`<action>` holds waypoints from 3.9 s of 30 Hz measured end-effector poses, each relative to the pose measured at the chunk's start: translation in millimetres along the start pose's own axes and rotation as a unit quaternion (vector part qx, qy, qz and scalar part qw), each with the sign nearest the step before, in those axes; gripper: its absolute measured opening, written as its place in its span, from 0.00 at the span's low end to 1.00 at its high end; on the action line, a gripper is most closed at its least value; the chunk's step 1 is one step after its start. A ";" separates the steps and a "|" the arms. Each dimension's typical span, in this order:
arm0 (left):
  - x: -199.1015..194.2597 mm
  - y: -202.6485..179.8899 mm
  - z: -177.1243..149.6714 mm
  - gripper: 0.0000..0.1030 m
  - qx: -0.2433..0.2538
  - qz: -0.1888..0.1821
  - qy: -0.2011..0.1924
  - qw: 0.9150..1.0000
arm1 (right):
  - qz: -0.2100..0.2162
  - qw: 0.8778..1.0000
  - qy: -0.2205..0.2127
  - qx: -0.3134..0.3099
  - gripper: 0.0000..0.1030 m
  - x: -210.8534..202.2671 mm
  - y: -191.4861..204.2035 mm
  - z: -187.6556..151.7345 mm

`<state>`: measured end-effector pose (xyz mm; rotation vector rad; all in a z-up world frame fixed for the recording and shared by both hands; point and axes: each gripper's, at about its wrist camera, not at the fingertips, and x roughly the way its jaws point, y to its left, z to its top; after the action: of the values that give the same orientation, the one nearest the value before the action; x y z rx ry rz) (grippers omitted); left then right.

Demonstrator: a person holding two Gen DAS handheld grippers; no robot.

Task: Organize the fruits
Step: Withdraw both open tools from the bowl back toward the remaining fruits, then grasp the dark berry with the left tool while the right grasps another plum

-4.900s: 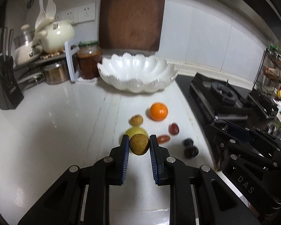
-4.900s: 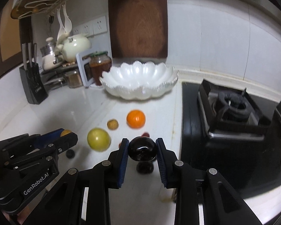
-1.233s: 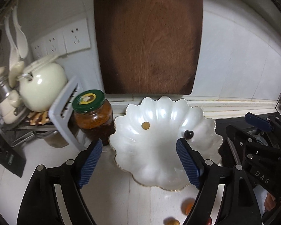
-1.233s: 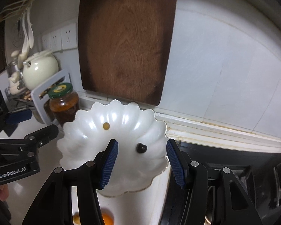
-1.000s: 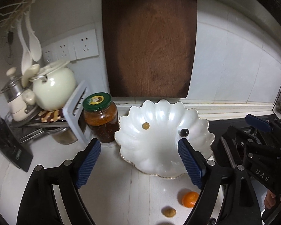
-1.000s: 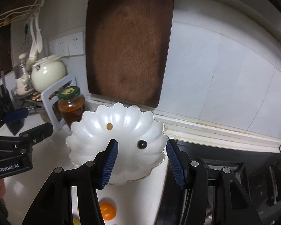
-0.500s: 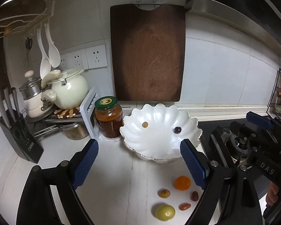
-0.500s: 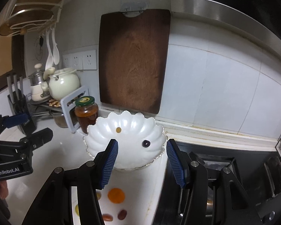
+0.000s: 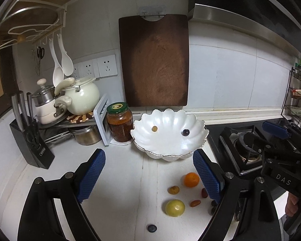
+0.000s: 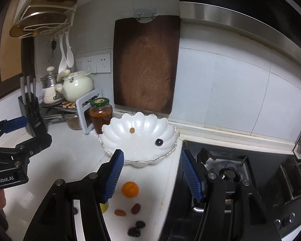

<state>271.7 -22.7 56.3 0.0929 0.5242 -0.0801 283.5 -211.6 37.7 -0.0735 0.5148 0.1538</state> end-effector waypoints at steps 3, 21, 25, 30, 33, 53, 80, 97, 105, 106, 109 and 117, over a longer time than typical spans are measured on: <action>-9.3 -0.3 -5.8 0.87 0.002 0.004 -0.004 1.000 | 0.004 1.000 -0.003 0.005 0.59 -8.1 -0.1 -5.9; -36.0 -7.2 -61.2 0.88 0.006 0.008 0.016 1.000 | 0.020 0.999 0.040 0.006 0.59 -29.1 2.6 -54.7; -27.5 -4.7 -79.2 0.88 -0.008 0.007 0.044 0.999 | 0.019 0.998 0.057 0.008 0.59 -25.0 4.7 -66.8; -19.9 -2.6 -95.3 0.88 -0.014 0.009 0.067 0.998 | 0.025 0.996 0.085 0.010 0.59 -17.4 8.9 -83.7; -15.4 -2.5 -104.9 0.88 -0.013 0.017 0.075 0.997 | 0.026 0.995 0.093 0.005 0.59 -13.9 12.2 -92.6; 37.2 -1.2 -150.7 0.86 -0.011 0.013 0.150 0.988 | 0.023 0.988 0.153 0.002 0.59 27.1 22.8 -136.4; 103.0 -0.3 -176.6 0.51 -0.021 -0.034 0.211 0.977 | 0.029 0.976 0.214 0.030 0.50 83.9 26.3 -163.1; 109.1 -1.6 -177.4 0.26 -0.015 -0.033 0.214 0.976 | 0.031 0.975 0.219 0.024 0.29 88.5 28.4 -165.7; 102.9 -2.1 -173.5 0.22 -0.023 -0.039 0.207 0.977 | 0.036 0.977 0.208 0.019 0.29 82.3 29.5 -163.4; 101.6 -2.2 -172.3 0.22 -0.023 -0.039 0.206 0.978 | 0.036 0.978 0.206 0.018 0.29 81.1 29.9 -162.7; 96.7 -2.5 -167.9 0.22 -0.027 -0.042 0.199 0.979 | 0.038 0.979 0.200 0.019 0.29 78.0 28.5 -159.3; 81.9 -6.5 -149.6 0.22 -0.028 -0.050 0.169 0.984 | 0.039 0.984 0.172 0.020 0.29 65.9 24.0 -145.2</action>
<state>267.6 -17.1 -114.2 0.0246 0.8709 -0.1485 265.9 -195.3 -121.7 -0.0400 0.8669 0.2095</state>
